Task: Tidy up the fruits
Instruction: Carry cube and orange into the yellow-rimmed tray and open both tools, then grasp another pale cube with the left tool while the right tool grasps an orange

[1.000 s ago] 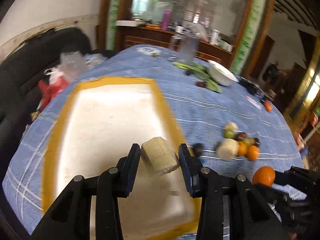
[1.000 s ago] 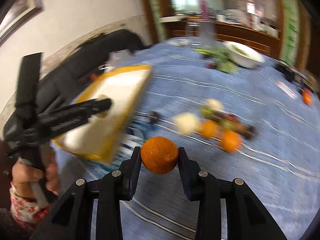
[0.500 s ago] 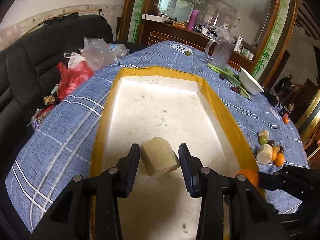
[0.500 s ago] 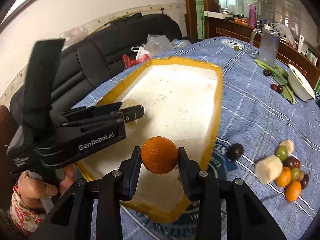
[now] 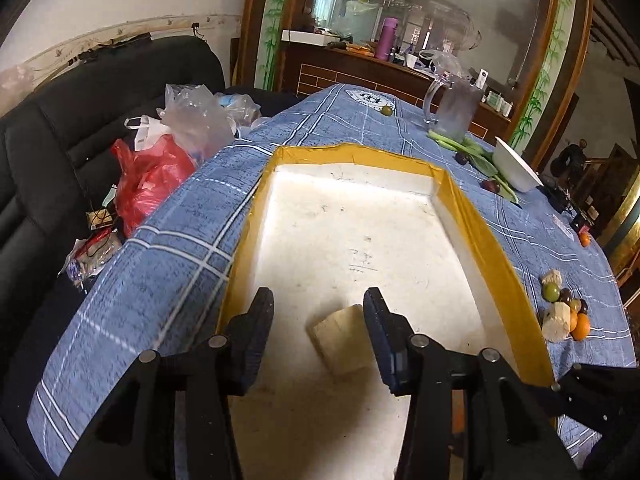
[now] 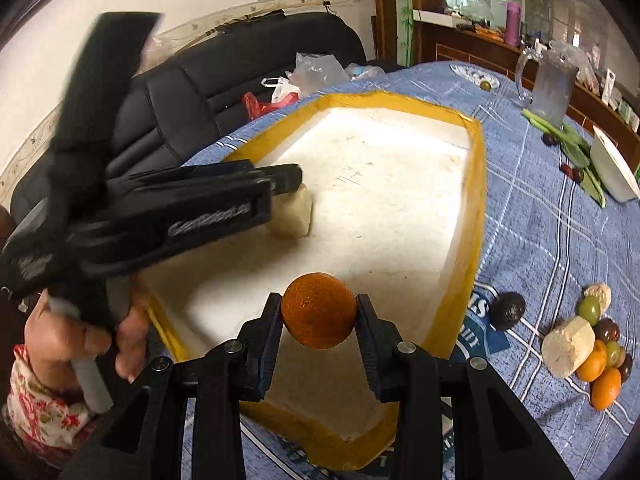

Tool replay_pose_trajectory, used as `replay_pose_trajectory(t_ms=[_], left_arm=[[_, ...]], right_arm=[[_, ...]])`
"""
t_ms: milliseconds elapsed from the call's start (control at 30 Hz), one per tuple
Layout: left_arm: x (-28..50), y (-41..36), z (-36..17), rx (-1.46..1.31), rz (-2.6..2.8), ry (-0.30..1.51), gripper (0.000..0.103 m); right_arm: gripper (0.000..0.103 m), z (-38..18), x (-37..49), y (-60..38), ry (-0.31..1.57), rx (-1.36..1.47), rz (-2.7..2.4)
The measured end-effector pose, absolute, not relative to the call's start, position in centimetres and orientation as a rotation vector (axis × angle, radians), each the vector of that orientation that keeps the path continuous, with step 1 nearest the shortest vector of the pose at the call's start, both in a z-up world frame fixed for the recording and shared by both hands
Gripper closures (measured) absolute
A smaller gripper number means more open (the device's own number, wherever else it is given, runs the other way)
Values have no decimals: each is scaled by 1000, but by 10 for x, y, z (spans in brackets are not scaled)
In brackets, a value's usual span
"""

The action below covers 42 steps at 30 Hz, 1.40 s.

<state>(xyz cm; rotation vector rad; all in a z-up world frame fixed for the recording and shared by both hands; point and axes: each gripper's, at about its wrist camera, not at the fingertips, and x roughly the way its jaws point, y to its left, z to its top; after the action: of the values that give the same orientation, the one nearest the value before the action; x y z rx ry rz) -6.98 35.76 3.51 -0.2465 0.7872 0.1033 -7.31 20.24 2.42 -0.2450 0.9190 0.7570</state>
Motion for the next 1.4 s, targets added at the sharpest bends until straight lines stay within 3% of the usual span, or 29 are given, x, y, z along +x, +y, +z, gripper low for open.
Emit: replay_pose_trajectory(t_ms=[33,100,133,167,233,600,867,1233,1333,1400], left_arm=[[-69,359,36,-241,113,792,57],[-72,357,40,-236,116,791,55],[-75,356,43,-234,114,785,49],[-78,354,46,-231,116,779,45],[-86,350,54,-216,139,755,30],[-105,302,102,-276,27,701,25],[-92,228,123,-227,-129,722,24],[-66,146,173,-159,-296,717,24],[-65,139,184,-145,-301,689,12],[-63,135,179,-125,-294,685,12]], right_arm=[[61,25,-74,205,913,-250,757],[46,27,-77,209,902,-250,759],[38,28,-78,209,891,-245,760],[37,31,-80,209,873,-239,760],[37,38,-84,206,844,-230,759],[35,67,-86,134,766,-131,680],[36,84,-57,6,738,-109,406],[36,167,17,-206,700,-48,-42],[36,178,50,-258,716,51,-98],[36,169,75,-284,743,125,-106]])
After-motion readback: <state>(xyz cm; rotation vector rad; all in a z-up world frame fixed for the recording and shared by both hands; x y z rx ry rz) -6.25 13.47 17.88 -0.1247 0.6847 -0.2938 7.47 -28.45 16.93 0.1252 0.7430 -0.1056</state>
